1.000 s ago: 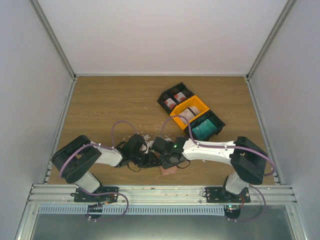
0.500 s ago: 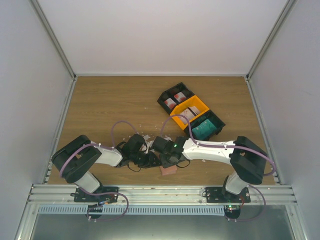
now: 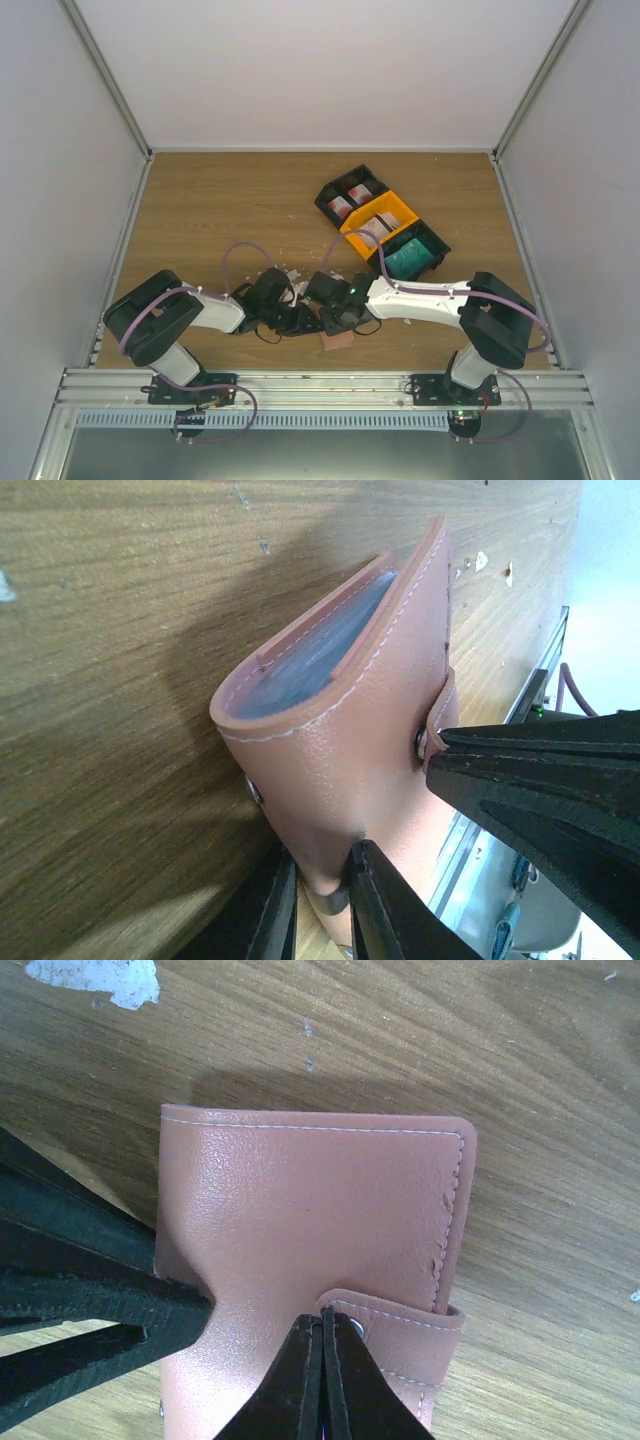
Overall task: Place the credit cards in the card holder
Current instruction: Close the card holder at the center of the board.
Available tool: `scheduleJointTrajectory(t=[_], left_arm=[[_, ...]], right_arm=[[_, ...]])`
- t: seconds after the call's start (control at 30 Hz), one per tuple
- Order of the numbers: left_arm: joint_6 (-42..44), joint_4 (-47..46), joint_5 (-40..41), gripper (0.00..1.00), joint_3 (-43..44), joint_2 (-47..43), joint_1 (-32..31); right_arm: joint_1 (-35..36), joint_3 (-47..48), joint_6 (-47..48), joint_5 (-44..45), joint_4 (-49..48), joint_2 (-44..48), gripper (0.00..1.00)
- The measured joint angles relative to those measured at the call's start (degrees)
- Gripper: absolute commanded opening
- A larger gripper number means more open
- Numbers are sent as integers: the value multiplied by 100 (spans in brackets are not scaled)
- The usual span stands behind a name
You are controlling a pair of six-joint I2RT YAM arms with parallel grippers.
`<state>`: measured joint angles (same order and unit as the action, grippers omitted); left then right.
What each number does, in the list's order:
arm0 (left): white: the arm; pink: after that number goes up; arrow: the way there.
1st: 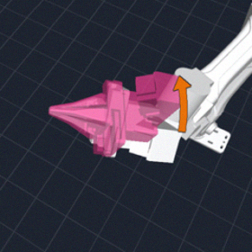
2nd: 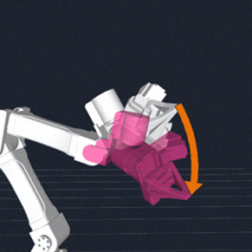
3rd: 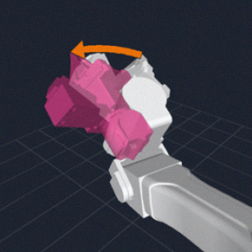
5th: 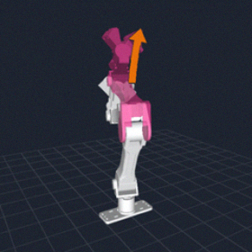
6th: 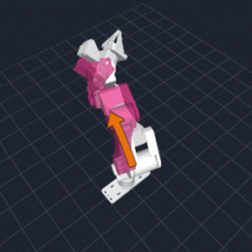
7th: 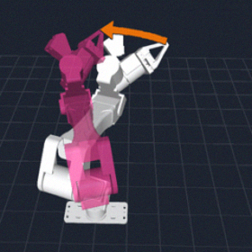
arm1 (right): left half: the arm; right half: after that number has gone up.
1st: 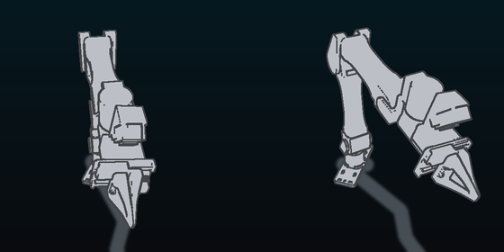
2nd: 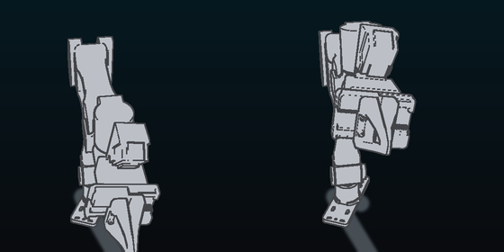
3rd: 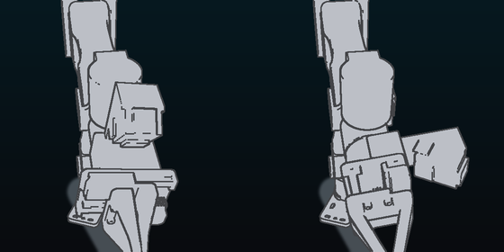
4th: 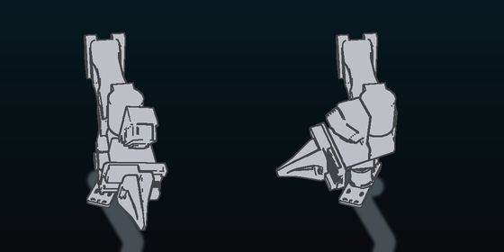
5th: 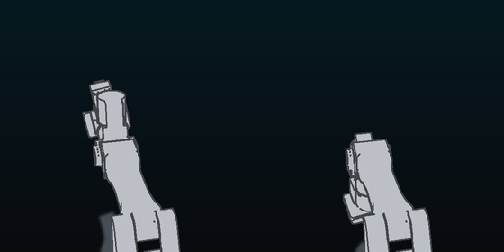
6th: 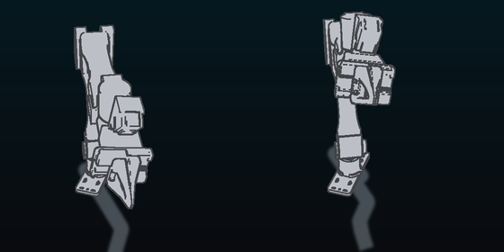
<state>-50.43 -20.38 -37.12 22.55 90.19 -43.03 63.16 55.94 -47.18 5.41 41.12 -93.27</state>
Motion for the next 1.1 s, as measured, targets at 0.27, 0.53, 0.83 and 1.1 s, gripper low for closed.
scheduleJointTrajectory(t=[0.27,0.53,0.83,1.1], left_arm=[[0,-11,-9,19,-2,9,0],[0,-17,-17,22,-2,13,0],[192,820,531,63,133,-682,-28],[684,2846,1978,95,997,-2524,-31]], right_arm=[[-129,-94,31,-216,-131,63,0],[-216,-114,46,-365,-162,98,12],[-295,125,116,267,-85,866,59],[-345,258,-221,1665,568,2544,85]])
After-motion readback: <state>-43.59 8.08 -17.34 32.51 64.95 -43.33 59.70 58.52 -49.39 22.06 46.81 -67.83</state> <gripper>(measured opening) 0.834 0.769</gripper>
